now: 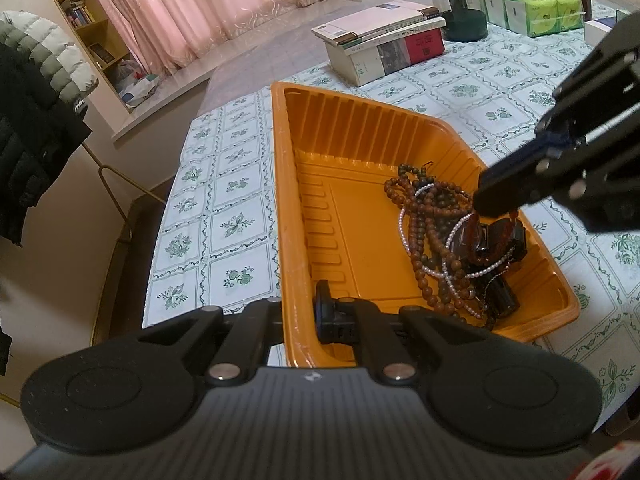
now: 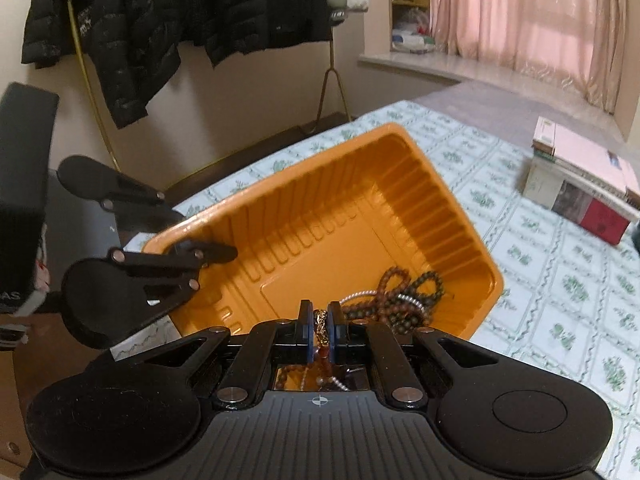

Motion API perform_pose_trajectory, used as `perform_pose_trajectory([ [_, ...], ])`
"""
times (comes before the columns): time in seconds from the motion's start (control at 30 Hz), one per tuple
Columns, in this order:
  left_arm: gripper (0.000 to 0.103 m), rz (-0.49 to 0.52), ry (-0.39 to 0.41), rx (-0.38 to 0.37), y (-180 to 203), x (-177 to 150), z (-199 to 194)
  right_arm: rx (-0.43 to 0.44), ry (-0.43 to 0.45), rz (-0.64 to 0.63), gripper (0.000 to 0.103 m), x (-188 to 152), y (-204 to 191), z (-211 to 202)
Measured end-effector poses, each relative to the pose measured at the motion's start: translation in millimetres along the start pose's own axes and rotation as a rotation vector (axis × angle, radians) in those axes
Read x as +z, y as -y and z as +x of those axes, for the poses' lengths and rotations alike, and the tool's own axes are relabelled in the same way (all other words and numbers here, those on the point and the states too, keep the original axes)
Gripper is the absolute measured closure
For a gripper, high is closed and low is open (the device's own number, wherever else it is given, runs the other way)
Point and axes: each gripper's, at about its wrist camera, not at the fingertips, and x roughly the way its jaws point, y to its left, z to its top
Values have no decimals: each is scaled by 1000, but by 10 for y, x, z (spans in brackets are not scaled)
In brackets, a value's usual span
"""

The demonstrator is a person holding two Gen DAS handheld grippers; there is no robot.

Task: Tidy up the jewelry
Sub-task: 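Carry the red bead bracelet into the tray and open the right gripper, then move the open right gripper back to the black-strap watch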

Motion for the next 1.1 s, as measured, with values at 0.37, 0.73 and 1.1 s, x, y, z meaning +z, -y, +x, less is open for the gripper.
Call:
perform_pose_trajectory([
  [0.37, 99, 0, 0, 0, 1, -1, -1, 14, 21, 84, 96, -50, 128, 73],
  [0.73, 99, 1, 0, 1, -2, -6, -2, -120, 136, 300, 61, -367, 716, -437],
  [1.1, 99, 8, -2, 10, 19, -4, -21, -397, 67, 632, 53, -1346, 1470, -869],
])
